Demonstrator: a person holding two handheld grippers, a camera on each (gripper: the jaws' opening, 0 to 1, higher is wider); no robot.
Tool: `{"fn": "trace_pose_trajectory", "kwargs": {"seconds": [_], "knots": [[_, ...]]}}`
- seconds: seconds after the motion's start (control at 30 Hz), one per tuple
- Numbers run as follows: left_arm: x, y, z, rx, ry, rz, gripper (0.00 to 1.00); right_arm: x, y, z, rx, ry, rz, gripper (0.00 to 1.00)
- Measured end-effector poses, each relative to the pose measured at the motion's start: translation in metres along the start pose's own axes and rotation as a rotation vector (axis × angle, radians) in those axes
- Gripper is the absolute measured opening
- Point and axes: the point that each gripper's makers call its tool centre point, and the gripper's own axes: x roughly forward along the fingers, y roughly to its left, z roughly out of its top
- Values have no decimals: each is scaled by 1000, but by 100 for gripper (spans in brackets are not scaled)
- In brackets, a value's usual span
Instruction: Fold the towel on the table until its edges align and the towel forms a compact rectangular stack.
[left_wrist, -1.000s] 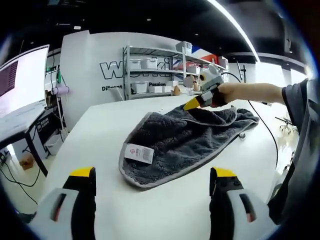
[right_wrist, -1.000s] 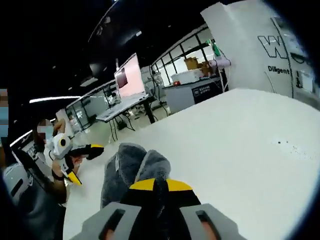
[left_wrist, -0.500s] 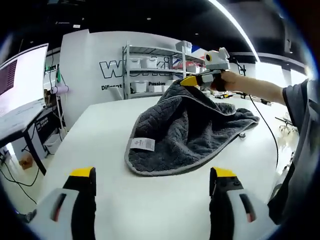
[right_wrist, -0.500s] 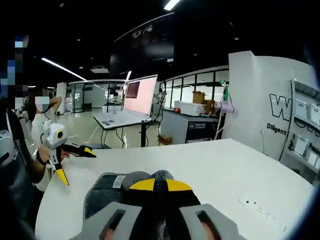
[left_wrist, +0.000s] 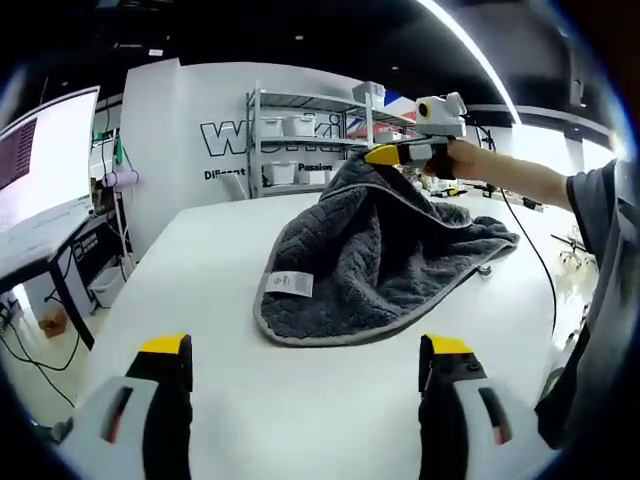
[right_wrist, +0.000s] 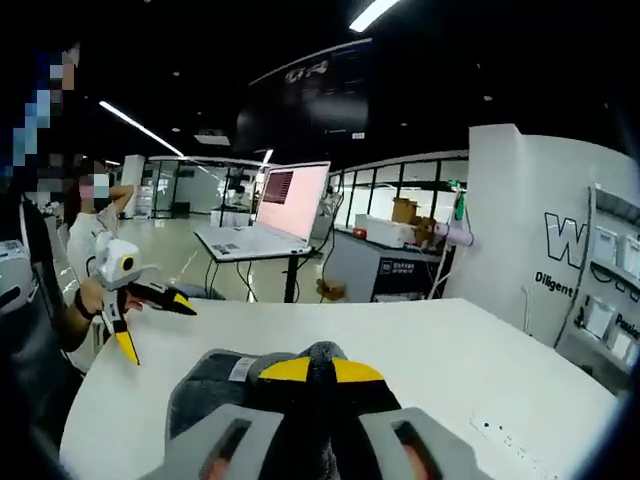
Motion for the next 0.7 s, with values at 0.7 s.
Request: {"fn": "trace_pose_trajectory", "kwargs": {"seconds": [0.7], "knots": [[3, -4, 0, 6, 8, -11, 99, -25, 70, 17, -316, -32, 181, 5]]}}
